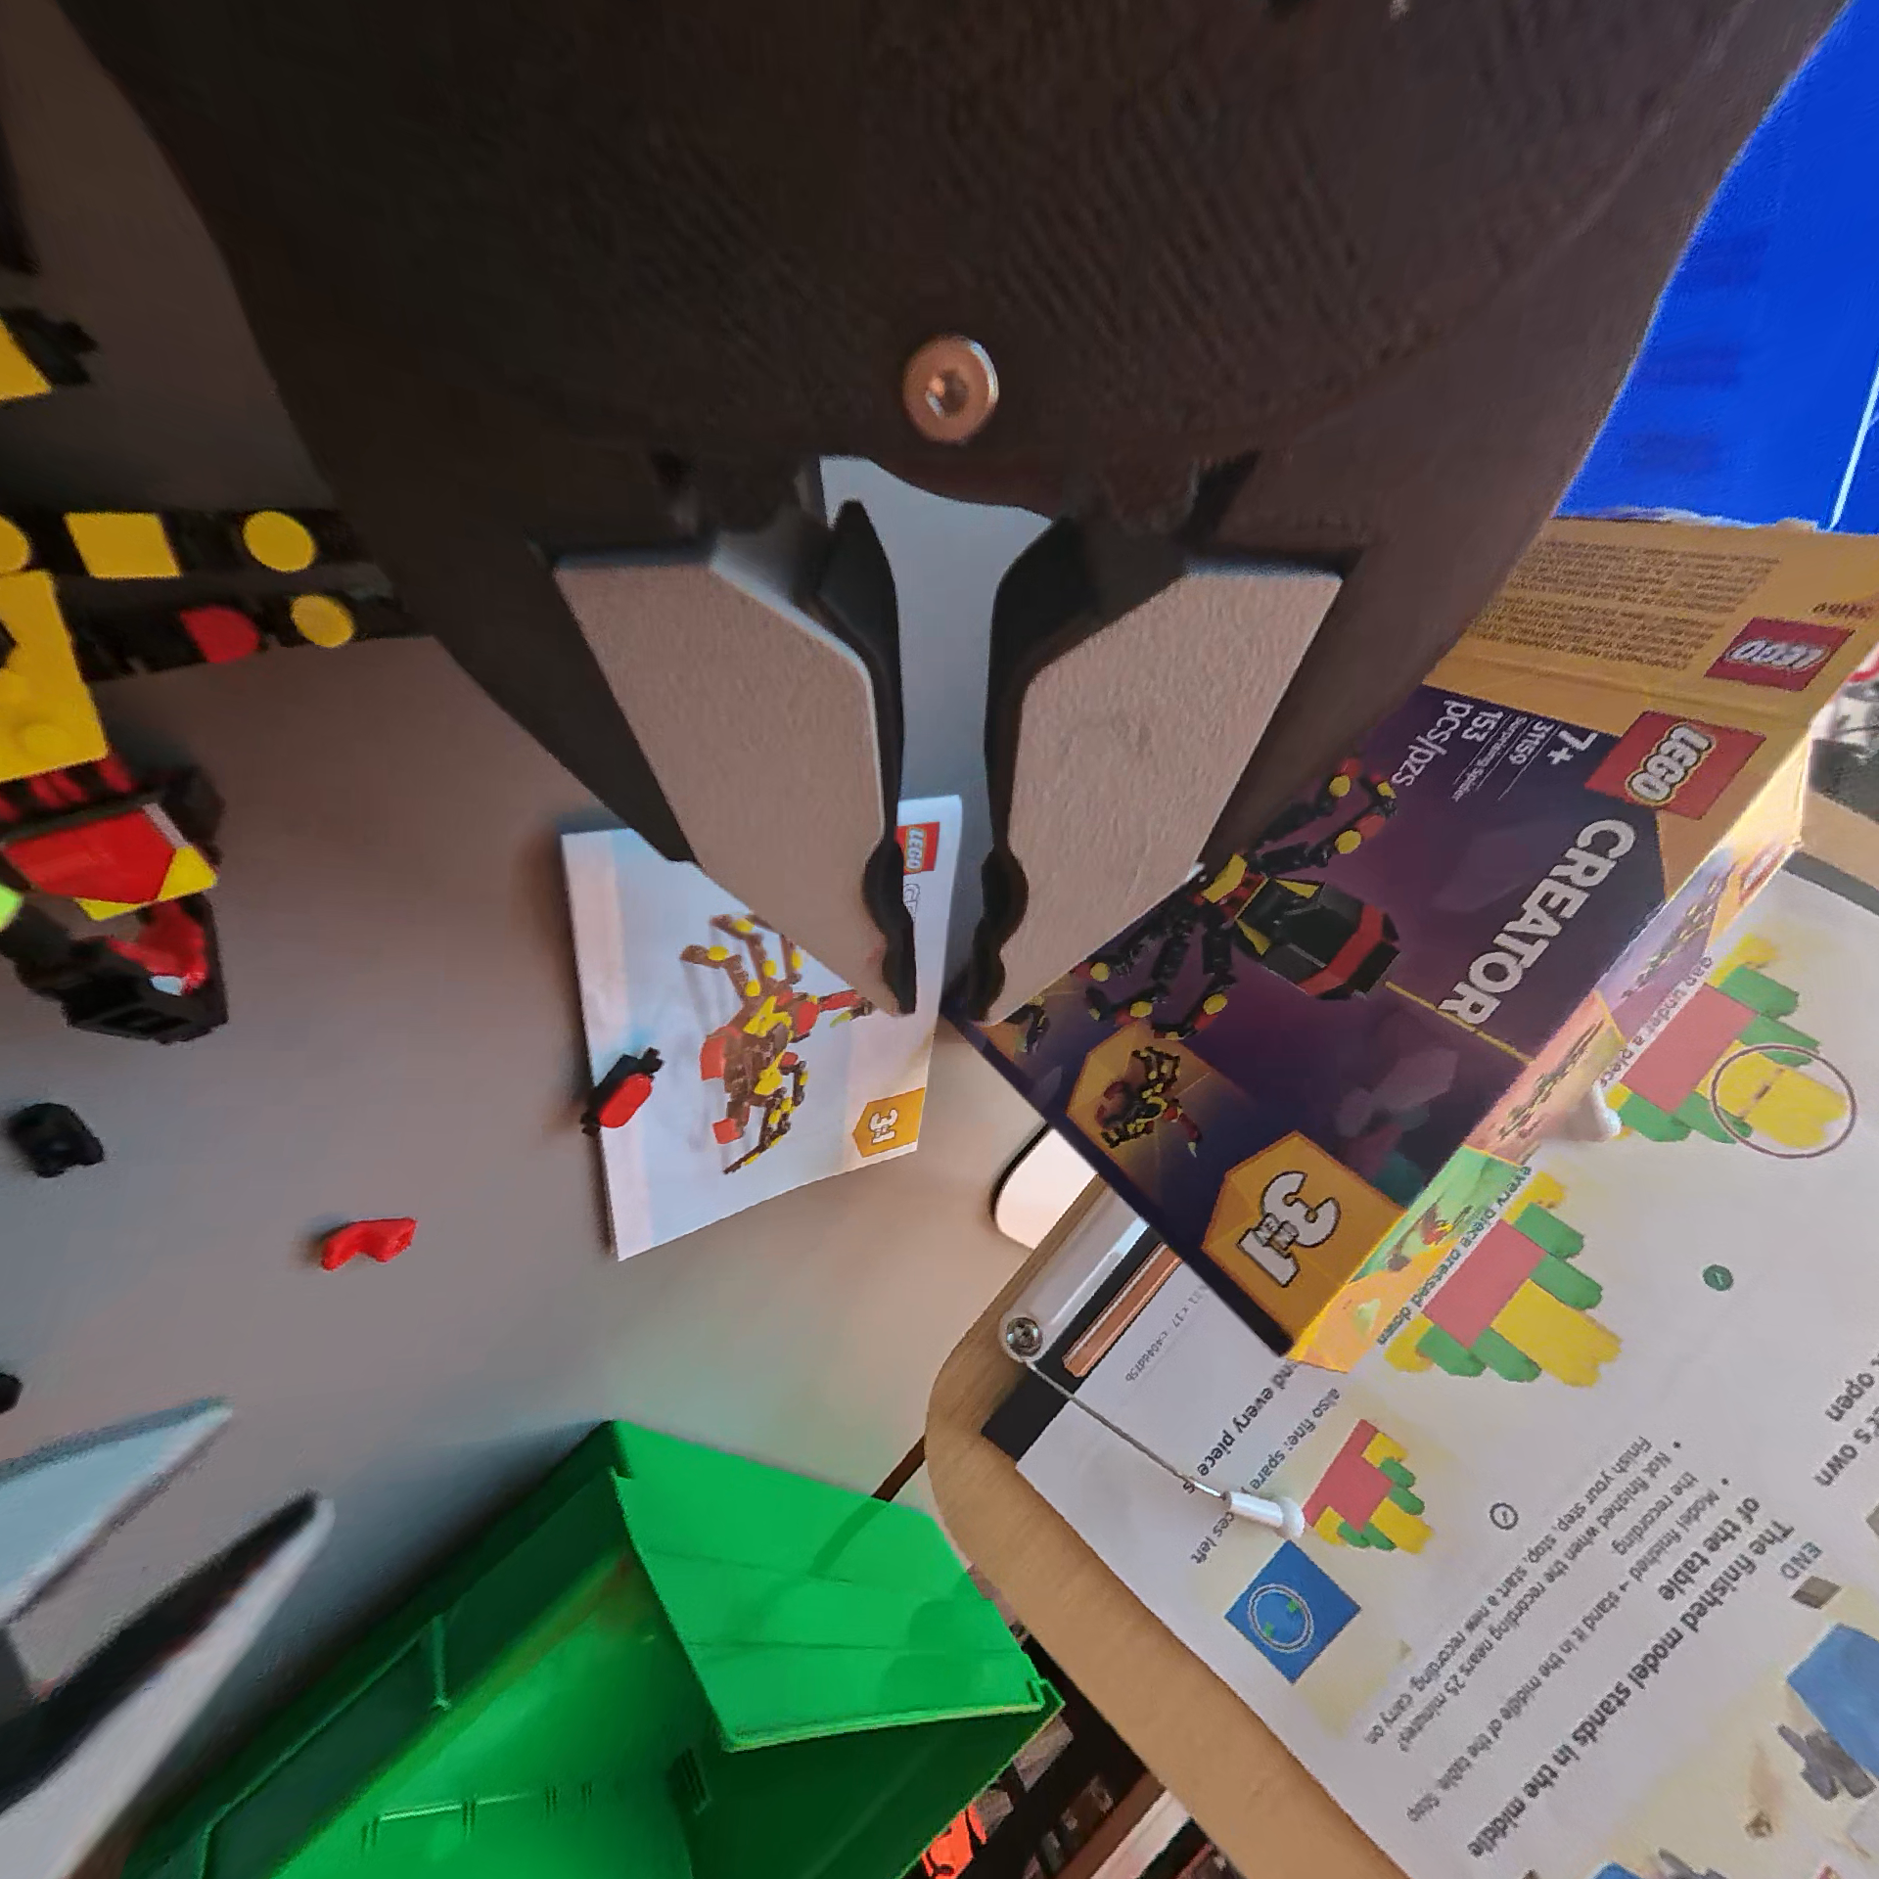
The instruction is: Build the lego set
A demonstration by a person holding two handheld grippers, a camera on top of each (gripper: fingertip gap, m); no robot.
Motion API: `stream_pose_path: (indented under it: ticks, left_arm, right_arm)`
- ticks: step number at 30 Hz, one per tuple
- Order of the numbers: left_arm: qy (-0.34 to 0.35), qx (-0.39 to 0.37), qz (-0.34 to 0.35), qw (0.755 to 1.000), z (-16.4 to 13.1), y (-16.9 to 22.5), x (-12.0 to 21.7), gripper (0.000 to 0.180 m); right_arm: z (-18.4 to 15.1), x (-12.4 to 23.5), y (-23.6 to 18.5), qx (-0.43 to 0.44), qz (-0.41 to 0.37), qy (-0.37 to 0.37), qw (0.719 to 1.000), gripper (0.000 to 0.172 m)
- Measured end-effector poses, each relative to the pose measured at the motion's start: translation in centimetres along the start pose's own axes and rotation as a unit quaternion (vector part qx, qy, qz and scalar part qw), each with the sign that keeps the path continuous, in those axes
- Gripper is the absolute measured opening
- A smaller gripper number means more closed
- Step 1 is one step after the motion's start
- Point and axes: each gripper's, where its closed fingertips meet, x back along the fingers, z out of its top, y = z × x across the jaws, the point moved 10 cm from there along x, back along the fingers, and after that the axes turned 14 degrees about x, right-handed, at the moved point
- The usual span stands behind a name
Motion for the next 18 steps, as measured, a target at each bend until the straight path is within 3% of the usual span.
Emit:
stream_pose_path:
  ticks: [4,6,12,15,18]
  left_arm:
    - [0.003,0.035,-0.001,0.999,0.3,-1.2,0.6,0.008]
    - [0.004,0.042,-0.005,0.999,0.4,-1.3,0.7,0.008]
    - [-0.012,0.035,-0.039,0.999,0.4,-0.1,0.3,0.009]
    - [-0.016,0.059,-0.084,0.995,0.4,0.5,0.2,0.009]
    - [-0.021,0.083,-0.118,0.989,0.1,0.8,-0.1,0.010]
  right_arm:
    - [1.4,0.2,-1.5,-0.030,0.116,0.044,0.992,0.022]
    - [1.9,-0.2,-2.5,-0.012,0.132,0.039,0.990,0.027]
    - [2.3,-2.5,-4.5,0.094,0.081,-0.020,0.992,0.022]
    - [2.5,-2.8,-5.0,0.152,0.045,-0.033,0.987,0.000]
    - [2.8,-2.7,-4.4,0.110,0.052,-0.016,0.992,0.000]
